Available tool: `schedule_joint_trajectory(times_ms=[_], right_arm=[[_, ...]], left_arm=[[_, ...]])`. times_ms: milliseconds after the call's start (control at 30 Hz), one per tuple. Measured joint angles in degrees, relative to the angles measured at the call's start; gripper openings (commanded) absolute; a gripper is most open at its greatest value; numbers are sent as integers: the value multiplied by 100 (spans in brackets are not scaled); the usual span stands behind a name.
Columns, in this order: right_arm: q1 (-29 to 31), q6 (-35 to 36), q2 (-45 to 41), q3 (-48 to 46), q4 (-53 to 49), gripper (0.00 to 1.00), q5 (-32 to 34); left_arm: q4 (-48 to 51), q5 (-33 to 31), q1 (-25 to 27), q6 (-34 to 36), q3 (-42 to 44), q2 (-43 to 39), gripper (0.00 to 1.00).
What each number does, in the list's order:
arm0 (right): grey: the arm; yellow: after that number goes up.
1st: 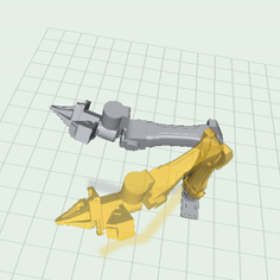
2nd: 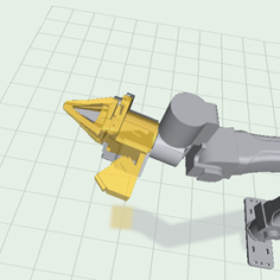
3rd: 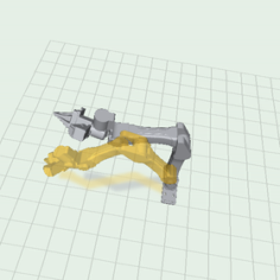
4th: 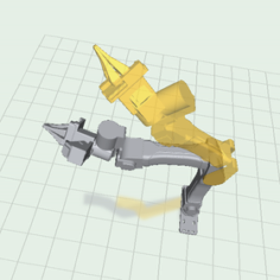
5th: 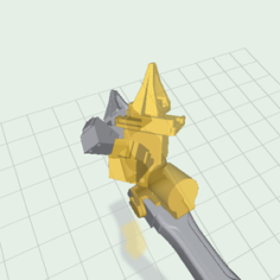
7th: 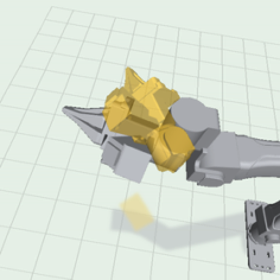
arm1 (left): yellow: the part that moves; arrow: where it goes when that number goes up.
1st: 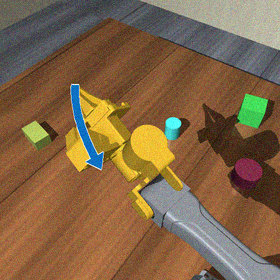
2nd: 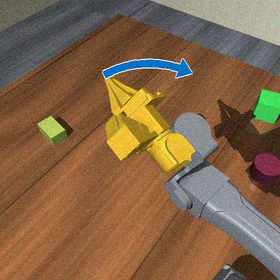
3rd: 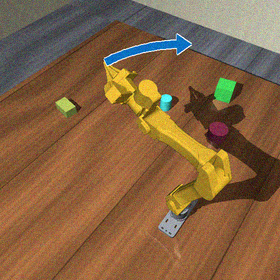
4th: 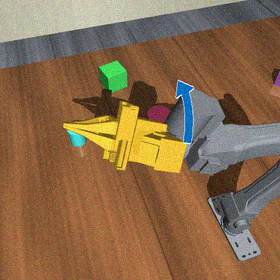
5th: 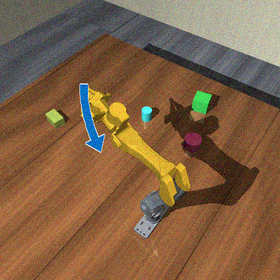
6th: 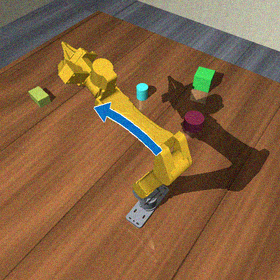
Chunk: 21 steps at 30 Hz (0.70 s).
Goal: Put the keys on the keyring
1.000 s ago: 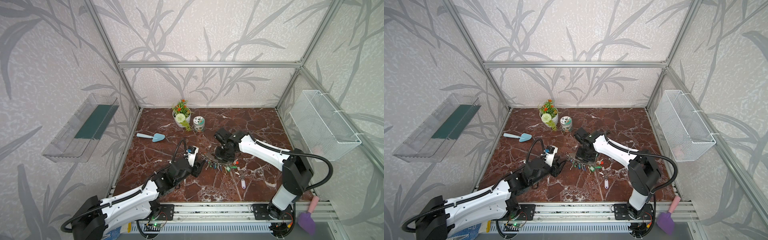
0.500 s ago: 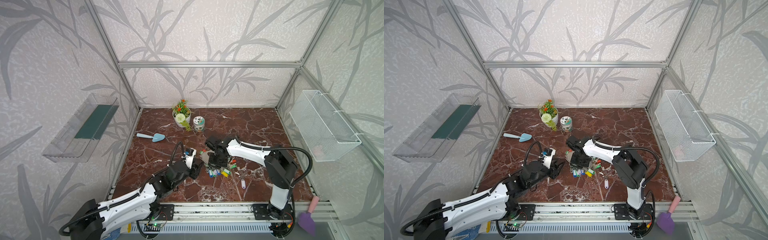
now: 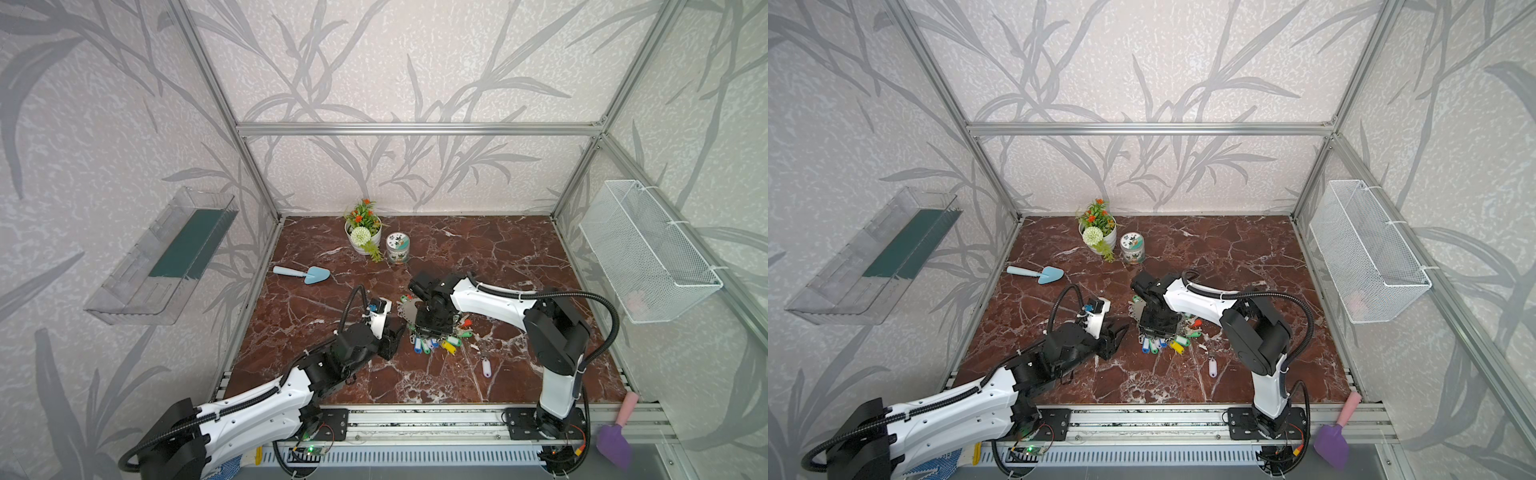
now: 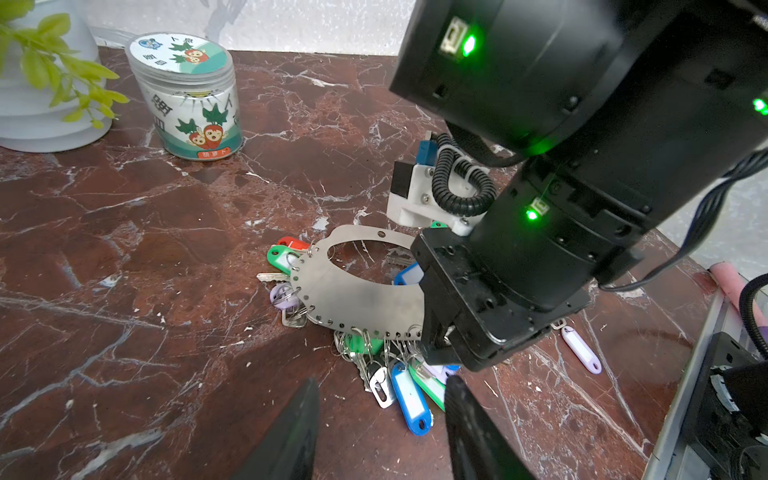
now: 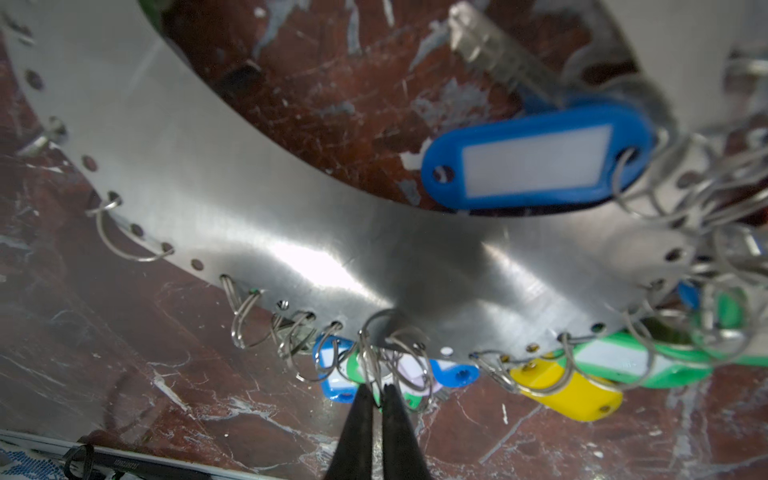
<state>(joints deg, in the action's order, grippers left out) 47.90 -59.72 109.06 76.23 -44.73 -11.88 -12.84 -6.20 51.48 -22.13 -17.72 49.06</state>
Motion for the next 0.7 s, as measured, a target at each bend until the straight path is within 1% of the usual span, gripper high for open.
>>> schedule_joint_trajectory(times_ms=[467, 700], right_arm=[[-28, 162, 0, 0, 66, 12, 90], [-61, 267, 0, 0, 68, 15, 192]], left_arm=[[-105, 4, 0, -61, 0, 109, 50], [-201, 9, 0, -61, 0, 188, 50]])
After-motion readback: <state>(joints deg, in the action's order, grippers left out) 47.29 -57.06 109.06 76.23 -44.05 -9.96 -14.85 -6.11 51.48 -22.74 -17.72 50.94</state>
